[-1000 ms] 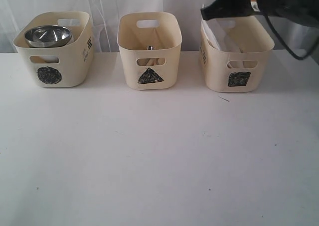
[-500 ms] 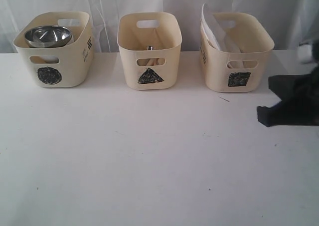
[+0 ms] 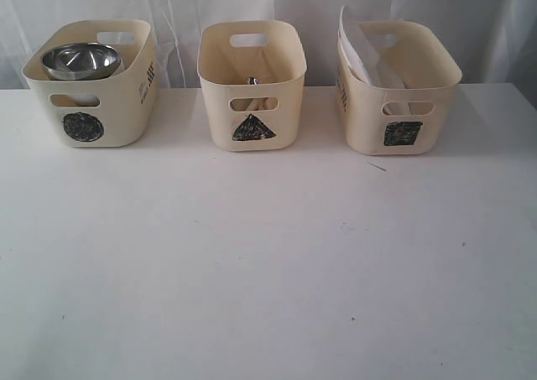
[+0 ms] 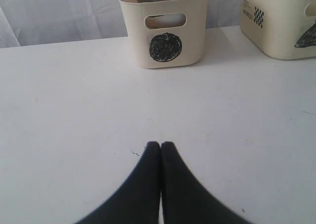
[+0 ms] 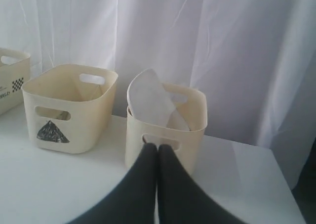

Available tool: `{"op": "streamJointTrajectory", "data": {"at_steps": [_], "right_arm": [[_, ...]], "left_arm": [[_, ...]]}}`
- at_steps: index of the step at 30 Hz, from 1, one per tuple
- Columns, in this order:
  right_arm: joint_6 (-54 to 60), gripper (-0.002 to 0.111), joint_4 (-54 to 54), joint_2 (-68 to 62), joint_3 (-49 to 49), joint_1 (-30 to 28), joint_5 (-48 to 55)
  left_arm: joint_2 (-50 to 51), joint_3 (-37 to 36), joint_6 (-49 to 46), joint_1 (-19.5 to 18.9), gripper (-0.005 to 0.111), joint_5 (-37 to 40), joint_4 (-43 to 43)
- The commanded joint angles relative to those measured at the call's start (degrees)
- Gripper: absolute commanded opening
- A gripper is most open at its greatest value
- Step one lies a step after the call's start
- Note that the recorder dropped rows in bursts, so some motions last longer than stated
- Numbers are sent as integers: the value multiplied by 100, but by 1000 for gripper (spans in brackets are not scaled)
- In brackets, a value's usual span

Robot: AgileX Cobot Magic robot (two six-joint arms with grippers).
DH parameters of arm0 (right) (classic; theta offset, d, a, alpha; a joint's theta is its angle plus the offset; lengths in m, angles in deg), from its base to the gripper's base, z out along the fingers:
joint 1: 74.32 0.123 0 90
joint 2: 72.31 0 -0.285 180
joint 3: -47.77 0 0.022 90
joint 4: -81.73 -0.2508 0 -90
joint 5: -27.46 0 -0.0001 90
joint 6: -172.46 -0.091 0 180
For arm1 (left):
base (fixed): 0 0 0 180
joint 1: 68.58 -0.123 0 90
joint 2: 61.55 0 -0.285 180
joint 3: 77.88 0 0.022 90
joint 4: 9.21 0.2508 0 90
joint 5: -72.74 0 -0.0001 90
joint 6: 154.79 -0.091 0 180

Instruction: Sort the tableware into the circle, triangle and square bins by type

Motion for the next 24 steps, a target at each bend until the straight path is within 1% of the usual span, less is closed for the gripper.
{"op": "streamJointTrajectory", "data": {"at_steps": [1, 3, 4, 6, 11, 15, 18, 24], "right_arm": [[707, 0, -671, 376, 661, -17, -325], [1622, 0, -1470, 695, 989, -17, -334], [2317, 0, -1971, 1057, 1186, -17, -334], [3230, 0, -2703, 1626, 1475, -17, -230], [3668, 0, -3292, 2287, 1918, -17, -72], [3925, 0, -3660, 2287, 2065, -17, -106], [4223, 0, -3888, 2287, 2065, -17, 66], [4356, 0, -3929, 2287, 2065, -17, 114]], "left_arm": [[-30, -24, 13, 26, 0, -5, -32], [-30, -24, 13, 26, 0, -5, -32], [-30, -24, 13, 26, 0, -5, -32], [-30, -24, 13, 26, 0, -5, -32], [-30, -24, 13, 26, 0, -5, -32], [-30, -24, 13, 26, 0, -5, -32], [-30, -24, 13, 26, 0, -5, -32], [-30, -24, 13, 26, 0, -5, -32]]}}
